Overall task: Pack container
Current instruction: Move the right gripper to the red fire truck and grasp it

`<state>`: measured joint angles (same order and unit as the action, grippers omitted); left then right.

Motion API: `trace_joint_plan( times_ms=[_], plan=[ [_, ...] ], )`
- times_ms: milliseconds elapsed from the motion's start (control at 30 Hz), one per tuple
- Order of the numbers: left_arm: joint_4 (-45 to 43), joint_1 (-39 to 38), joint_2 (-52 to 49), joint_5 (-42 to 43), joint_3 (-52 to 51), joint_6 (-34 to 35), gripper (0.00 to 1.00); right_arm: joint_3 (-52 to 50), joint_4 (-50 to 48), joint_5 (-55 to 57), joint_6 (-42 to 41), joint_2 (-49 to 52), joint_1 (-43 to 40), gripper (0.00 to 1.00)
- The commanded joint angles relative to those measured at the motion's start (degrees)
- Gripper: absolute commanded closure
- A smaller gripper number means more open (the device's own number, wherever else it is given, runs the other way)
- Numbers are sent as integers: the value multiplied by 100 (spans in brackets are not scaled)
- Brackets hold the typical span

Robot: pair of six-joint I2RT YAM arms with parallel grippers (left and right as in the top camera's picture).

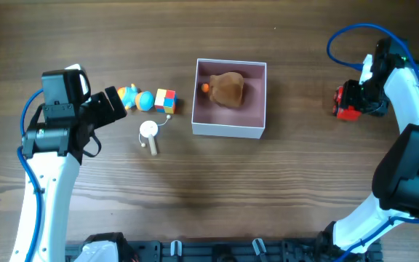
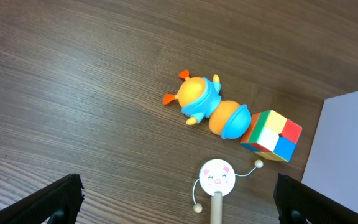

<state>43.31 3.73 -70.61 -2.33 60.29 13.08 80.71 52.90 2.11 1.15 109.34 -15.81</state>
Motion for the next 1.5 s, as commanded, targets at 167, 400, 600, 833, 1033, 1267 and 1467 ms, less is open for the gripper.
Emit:
trace_joint_plan(
  times_ms=[167, 400, 600, 833, 1033, 1267, 1467],
  plan=[
    [-15, 31, -33, -76, 111, -111, 0, -59, -22, -46, -221, 109, 20, 36],
    [-15, 31, -33, -76, 111, -111, 0, -59, -42, -70, -280, 109, 20, 41],
    [-15, 31, -33, -76, 111, -109, 0, -59, -63, -72, -280, 286, 20, 38],
    [-15, 31, -33, -76, 111, -109, 0, -59, -17, -68, -289, 640, 20, 44],
    [-15, 31, -33, -76, 111, -109, 0, -46, -7, -48, -334, 619, 20, 46],
    [-15, 31, -33, -76, 111, -111, 0, 184, 92, -48, -413, 433, 20, 38],
    [-15, 31, -33, -76, 111, -109, 0, 232, 31, -48, -391, 37, 20, 33]
  ],
)
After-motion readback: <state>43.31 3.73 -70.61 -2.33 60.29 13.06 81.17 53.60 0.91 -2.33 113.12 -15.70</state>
